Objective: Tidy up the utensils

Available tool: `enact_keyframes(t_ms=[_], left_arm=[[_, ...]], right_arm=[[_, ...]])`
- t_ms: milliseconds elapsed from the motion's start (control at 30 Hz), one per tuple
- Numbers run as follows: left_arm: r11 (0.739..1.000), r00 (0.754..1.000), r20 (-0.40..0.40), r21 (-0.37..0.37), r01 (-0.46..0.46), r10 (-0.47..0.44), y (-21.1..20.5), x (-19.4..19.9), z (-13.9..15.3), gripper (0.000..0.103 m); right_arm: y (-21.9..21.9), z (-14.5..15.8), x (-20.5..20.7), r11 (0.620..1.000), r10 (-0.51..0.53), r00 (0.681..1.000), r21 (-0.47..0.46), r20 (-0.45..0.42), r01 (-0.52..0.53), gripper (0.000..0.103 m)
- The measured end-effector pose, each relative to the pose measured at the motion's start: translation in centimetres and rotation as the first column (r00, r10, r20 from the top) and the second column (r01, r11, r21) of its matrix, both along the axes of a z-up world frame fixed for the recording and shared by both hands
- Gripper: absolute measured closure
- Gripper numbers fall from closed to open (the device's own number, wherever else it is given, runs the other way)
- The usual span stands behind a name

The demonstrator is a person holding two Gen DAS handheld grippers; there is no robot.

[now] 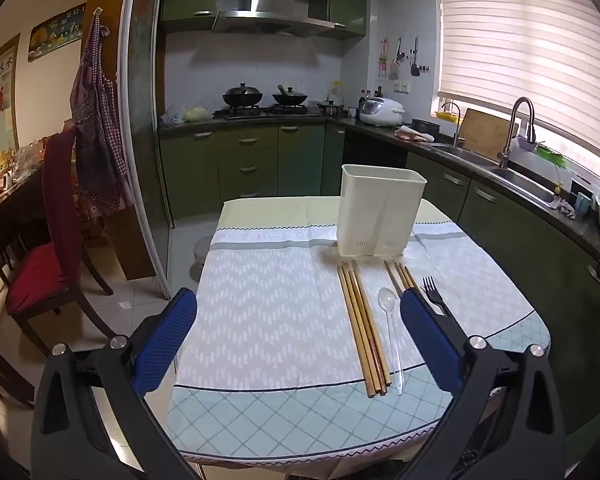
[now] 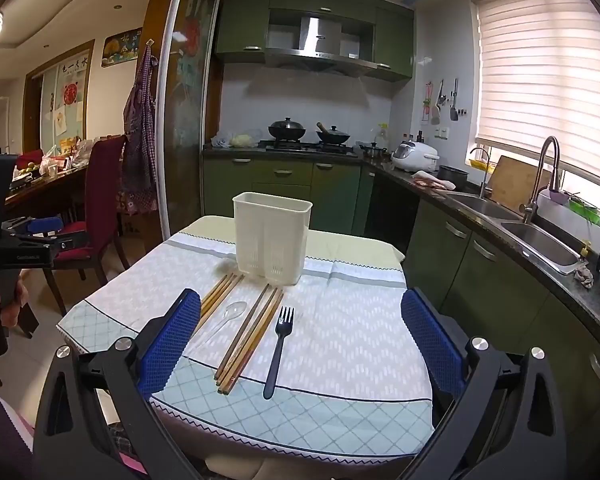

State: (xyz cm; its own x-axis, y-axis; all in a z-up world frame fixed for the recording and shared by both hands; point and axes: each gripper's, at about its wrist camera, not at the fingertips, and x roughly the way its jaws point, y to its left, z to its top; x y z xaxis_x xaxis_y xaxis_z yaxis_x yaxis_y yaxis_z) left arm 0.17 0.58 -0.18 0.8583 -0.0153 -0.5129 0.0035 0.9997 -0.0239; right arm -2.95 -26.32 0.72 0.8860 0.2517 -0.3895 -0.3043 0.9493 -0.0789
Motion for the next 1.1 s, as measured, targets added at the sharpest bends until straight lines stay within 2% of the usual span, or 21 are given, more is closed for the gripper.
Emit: enact_keyframes(t_ms=[567, 600, 1100], left_arm=[[1.0, 1.0, -0.012, -0.017, -0.003, 0.003, 1.1, 0.7, 1.0, 0.006], [1.0, 1.0, -0.007, -0.013, -0.012, 0.012, 0.2, 0.1, -0.4, 0.006], [1.0, 1.0, -0.012, -0.007, -0.001, 0.001, -0.1, 0.3, -0.5, 0.006]], right_arm=[[0.1, -1.2, 0.5, 1.0, -0.008, 1.0, -0.004, -0.004, 0.008, 0.004], [0.3, -0.5, 0.5, 1.0, -0.01, 1.0, -0.003, -0.007, 0.01, 0.004], [0.3, -0.7, 0.7, 1.0, -0.012, 1.0, -0.003, -0.009, 0.012, 0.004]])
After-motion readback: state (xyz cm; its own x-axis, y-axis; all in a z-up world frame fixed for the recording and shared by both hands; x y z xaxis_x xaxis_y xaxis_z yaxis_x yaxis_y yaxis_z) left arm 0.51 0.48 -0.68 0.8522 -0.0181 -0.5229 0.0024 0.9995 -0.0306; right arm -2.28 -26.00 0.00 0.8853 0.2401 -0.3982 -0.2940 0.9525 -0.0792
